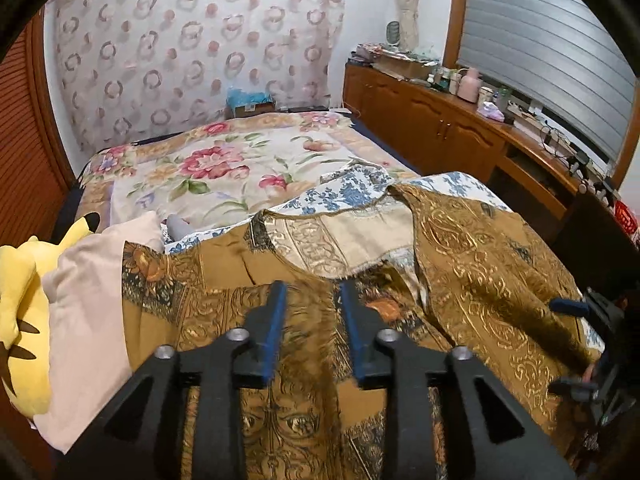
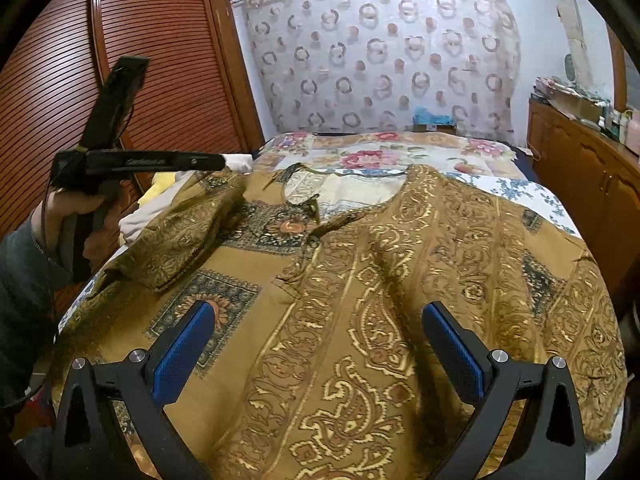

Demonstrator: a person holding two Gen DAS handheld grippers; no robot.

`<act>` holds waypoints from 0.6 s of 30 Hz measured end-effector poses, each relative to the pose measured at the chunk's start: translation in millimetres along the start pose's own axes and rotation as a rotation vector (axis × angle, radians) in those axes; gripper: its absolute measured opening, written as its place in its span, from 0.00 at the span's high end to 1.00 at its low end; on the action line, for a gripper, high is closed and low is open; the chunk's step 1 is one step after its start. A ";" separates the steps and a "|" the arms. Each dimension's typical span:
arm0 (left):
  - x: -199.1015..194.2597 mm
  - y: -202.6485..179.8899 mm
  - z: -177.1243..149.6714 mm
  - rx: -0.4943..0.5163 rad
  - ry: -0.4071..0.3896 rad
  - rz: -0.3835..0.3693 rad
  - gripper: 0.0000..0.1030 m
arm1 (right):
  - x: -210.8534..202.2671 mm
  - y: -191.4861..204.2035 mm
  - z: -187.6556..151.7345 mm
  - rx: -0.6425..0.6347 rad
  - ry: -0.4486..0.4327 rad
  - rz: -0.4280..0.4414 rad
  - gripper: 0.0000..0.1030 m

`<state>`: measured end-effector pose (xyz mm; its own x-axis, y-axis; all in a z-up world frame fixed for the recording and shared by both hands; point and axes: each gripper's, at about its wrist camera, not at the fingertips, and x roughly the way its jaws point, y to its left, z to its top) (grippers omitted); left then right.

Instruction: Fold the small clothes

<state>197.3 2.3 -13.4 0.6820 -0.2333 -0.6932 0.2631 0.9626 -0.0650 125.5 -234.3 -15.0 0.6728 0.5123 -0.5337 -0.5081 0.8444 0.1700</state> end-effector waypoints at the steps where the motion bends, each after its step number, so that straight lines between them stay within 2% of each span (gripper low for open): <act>1: -0.8 -1.2 -3.2 0.006 0.004 0.005 0.57 | -1.8 -3.7 0.1 0.004 -0.001 -0.003 0.00; 6: -1.7 -0.3 -28.5 0.006 0.044 0.001 0.50 | -13.4 -15.6 -1.5 0.014 -0.013 -0.033 0.00; 10: 3.4 3.9 -50.0 -0.010 0.080 -0.011 0.40 | -25.4 -30.6 -4.3 0.017 -0.017 -0.080 0.00; 18: 24.4 13.0 -71.6 -0.043 0.141 0.006 0.37 | -61.5 -78.3 -6.4 0.056 -0.032 -0.220 0.00</act>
<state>168.5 19.0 -82.6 0.5802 -0.2090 -0.7872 0.2277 0.9696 -0.0896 120.5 -332.9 -0.8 0.7812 0.3184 -0.5369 -0.3171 0.9433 0.0981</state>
